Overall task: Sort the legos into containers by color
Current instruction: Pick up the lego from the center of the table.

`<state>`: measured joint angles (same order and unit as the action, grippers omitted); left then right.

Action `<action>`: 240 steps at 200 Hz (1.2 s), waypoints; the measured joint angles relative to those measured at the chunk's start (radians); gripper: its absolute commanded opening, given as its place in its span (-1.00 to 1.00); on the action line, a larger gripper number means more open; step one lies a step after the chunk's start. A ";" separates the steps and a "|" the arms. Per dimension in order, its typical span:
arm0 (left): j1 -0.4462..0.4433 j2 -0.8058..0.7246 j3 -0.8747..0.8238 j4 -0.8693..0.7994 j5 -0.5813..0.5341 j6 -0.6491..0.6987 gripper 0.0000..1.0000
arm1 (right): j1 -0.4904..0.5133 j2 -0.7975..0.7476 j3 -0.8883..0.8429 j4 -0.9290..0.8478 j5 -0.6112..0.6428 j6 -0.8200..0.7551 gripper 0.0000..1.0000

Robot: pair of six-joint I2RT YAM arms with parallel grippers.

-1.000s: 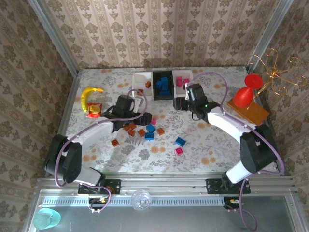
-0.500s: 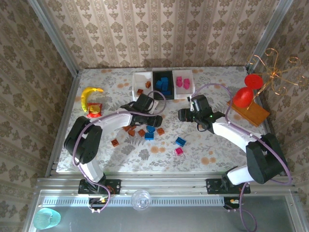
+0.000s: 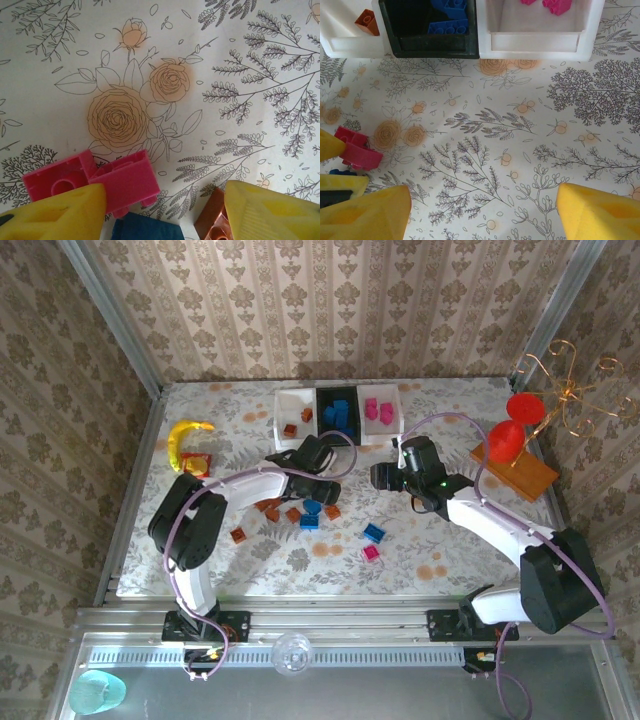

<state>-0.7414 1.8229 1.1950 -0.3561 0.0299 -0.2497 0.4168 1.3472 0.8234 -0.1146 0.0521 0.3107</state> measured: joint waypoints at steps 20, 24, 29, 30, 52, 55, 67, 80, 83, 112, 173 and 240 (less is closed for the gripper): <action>-0.003 0.006 0.007 0.000 -0.001 0.000 0.26 | 0.000 0.000 0.000 0.000 0.000 0.000 0.56; -0.003 0.008 0.008 0.000 -0.001 0.000 0.25 | 0.000 0.000 0.000 0.000 0.000 0.000 0.56; -0.003 0.010 0.011 0.000 0.000 0.000 0.25 | 0.000 0.000 0.000 0.000 0.000 0.000 0.56; -0.003 0.011 0.011 0.000 0.000 0.000 0.25 | 0.000 0.000 0.000 0.000 0.000 0.000 0.56; -0.004 0.017 0.019 0.011 0.022 0.000 0.24 | 0.000 0.000 0.000 0.000 0.000 0.001 0.56; -0.004 0.017 0.019 0.013 0.027 0.000 0.24 | 0.000 0.000 0.000 0.000 0.000 0.001 0.57; -0.004 0.017 0.016 0.031 0.055 0.000 0.23 | 0.000 -0.002 0.000 0.000 0.000 0.003 0.56; -0.004 0.014 -0.001 0.071 0.083 0.000 0.24 | 0.000 -0.012 -0.003 0.000 0.001 0.004 0.57; -0.004 0.011 -0.007 0.080 0.087 0.000 0.24 | 0.000 -0.015 -0.003 -0.001 0.001 0.004 0.57; 0.002 -0.051 -0.085 0.133 0.095 0.000 0.33 | 0.000 -0.039 -0.013 0.000 0.004 0.007 0.57; 0.020 -0.020 -0.044 0.095 0.048 0.038 0.37 | 0.000 -0.039 -0.014 0.000 0.005 0.007 0.57; 0.020 0.057 0.009 0.055 0.048 0.072 0.10 | 0.000 -0.039 -0.014 0.000 0.023 0.007 0.57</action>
<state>-0.7212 1.8801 1.2037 -0.3008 0.0784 -0.1772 0.4168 1.3083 0.8093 -0.1150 0.0750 0.3180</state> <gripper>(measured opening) 0.576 0.785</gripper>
